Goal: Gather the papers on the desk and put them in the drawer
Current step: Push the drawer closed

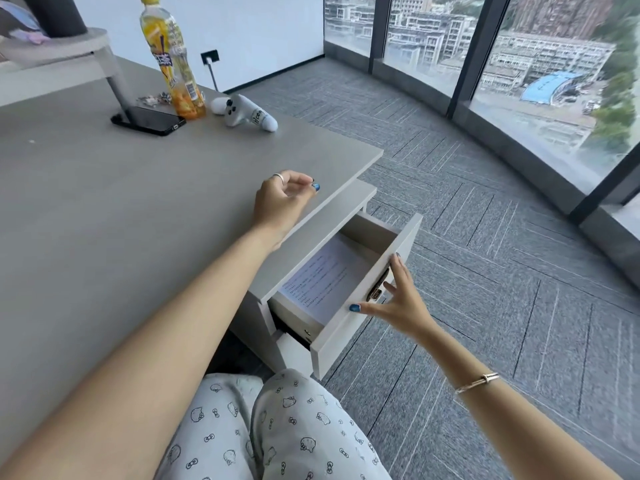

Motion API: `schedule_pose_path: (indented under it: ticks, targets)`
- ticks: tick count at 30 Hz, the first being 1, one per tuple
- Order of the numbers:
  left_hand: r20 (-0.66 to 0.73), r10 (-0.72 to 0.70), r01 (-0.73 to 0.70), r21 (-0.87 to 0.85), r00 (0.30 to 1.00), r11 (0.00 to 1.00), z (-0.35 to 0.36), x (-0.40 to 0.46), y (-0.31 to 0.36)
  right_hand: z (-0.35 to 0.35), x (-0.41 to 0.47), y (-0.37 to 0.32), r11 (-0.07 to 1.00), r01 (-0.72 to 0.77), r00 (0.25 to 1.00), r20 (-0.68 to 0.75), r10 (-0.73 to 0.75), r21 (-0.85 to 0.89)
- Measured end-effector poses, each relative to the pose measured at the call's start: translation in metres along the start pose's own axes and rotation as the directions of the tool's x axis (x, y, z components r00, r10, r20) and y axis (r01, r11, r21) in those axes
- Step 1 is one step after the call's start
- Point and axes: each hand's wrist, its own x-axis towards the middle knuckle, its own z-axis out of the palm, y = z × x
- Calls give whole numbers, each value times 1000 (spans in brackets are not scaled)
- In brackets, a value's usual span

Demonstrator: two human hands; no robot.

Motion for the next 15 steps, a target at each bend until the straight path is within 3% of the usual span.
schedule_pose_path:
  ticks: [15]
  targets:
    - [120,17,-11,-54,993,999,7,4,-1,47,59,-27,993,51,998,31,-48,-105]
